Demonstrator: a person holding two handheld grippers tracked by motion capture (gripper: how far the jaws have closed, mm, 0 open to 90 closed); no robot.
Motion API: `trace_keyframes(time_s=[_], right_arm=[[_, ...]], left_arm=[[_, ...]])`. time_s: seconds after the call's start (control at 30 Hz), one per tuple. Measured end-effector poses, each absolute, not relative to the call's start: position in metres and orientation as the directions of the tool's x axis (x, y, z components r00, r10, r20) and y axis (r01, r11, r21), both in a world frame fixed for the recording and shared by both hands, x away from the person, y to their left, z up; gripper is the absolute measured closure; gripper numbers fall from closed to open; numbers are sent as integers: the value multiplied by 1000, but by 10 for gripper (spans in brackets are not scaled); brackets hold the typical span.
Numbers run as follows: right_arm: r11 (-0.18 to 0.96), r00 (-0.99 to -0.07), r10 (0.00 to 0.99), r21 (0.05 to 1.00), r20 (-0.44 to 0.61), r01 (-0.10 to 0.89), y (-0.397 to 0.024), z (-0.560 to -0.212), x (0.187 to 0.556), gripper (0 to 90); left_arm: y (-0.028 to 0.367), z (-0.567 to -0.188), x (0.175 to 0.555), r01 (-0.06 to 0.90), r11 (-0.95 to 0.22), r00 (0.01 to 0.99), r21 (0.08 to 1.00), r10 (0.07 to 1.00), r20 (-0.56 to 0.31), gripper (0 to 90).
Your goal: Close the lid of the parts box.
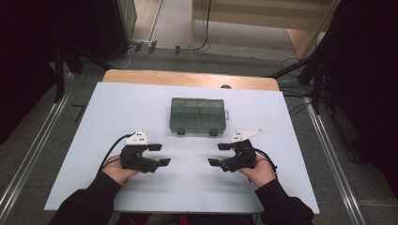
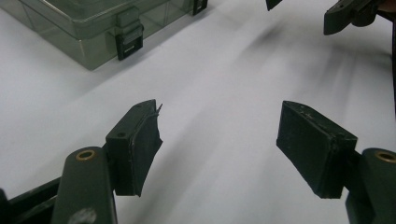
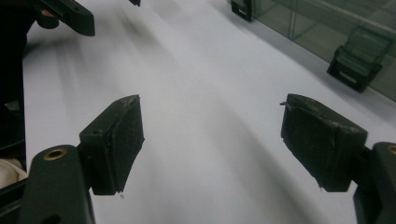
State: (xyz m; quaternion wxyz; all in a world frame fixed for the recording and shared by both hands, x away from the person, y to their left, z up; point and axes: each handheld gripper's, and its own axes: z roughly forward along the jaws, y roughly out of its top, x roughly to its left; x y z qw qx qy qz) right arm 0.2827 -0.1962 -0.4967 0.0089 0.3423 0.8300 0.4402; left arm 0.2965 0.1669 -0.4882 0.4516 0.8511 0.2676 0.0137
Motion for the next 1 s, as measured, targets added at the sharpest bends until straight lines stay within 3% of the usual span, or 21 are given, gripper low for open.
trace_keyframes(time_s=[0.47, 1.0], right_arm=[[398, -759, 591, 719, 274, 570, -211, -500, 264, 223], [373, -732, 620, 716, 281, 590, -232, -505, 251, 224]], left_arm=[[184, -492, 286, 434, -480, 858, 762, 479, -187, 294], [203, -495, 277, 457, -463, 845, 760, 494, -207, 294]])
